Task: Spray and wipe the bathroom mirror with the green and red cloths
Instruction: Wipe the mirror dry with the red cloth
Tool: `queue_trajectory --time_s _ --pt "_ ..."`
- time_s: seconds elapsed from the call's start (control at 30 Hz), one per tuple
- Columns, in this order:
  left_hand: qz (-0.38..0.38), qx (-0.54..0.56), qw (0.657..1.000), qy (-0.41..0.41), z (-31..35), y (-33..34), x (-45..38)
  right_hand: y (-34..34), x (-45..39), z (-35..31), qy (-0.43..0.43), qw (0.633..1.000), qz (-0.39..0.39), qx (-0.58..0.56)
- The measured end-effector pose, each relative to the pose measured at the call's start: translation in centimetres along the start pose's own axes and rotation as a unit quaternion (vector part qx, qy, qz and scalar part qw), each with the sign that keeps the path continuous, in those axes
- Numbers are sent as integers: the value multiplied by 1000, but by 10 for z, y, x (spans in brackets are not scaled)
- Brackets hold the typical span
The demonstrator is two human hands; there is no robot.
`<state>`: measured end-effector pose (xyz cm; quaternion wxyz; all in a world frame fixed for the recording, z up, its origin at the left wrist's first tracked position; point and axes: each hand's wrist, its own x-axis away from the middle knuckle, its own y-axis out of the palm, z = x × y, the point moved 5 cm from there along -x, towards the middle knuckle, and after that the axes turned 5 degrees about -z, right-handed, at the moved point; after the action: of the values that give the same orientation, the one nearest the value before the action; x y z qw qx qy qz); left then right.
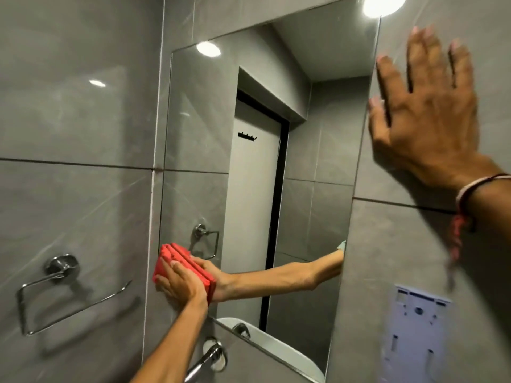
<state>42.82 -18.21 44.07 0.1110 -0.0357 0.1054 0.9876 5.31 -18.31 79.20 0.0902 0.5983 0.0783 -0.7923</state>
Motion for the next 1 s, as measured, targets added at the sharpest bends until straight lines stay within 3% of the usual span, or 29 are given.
queue_trajectory --time_s 0.07,0.17,0.27,0.33,0.4,0.5,0.53,0.57,0.6,0.67,0.73,0.8,0.9,1.0 --pt "-2 11 999 36 38 12 13 -4 2 -4 -5 1000 -24 -9" --pt "-34 46 991 118 147 44 41 -15 0 0 -26 998 -53 0" --pt "-65 30 954 291 275 84 95 -22 -6 17 -62 995 -72 25" --pt "-96 -1 896 434 340 107 149 -28 -4 34 -44 996 -70 29" --pt "-122 -34 811 571 370 122 192 -33 -1 48 -14 998 -59 26" --pt "-139 -70 660 735 338 119 209 -35 4 58 5 999 -49 13" --pt "-141 -72 627 763 310 112 203 -34 7 57 7 999 -49 11" --pt "-143 -73 619 769 281 104 192 -32 10 54 5 999 -48 12" --pt "-146 -75 638 752 248 95 175 -28 15 48 4 999 -48 7" --pt "-138 -90 734 659 180 76 134 -21 25 35 -5 999 -49 -2" --pt "-117 -83 852 503 109 51 97 -16 37 23 -10 998 -57 -6" --pt "-80 -46 944 317 43 34 82 -13 49 14 -14 998 -64 -7" --pt "-28 -14 993 116 -19 23 107 -11 56 8 -23 997 -74 -10" --pt "-40 -19 997 64 -31 28 171 -12 61 6 -24 996 -80 -15"
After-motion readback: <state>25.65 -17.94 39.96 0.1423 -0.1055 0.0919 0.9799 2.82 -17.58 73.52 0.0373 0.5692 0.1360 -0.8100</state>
